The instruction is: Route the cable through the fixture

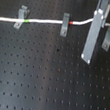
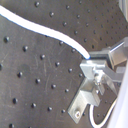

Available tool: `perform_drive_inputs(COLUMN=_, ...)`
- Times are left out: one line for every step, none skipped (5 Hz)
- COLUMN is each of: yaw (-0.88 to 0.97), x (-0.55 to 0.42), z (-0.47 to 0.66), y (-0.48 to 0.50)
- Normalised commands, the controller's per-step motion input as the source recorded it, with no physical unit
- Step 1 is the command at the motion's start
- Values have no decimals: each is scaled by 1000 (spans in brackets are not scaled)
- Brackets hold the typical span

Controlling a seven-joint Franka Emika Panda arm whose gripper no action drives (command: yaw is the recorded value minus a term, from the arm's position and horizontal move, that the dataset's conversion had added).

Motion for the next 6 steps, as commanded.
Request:
perform_drive_inputs(yaw=0, x=162, z=-371, y=49)
perform_drive_inputs(yaw=83, x=89, z=-320, y=64)
perform_drive_inputs(yaw=243, x=47, z=-188, y=71)
perform_drive_inputs(yaw=511, x=36, z=-12, y=100)
perform_drive_inputs(yaw=597, x=24, z=0, y=54)
perform_drive_inputs(yaw=580, x=-14, z=49, y=11)
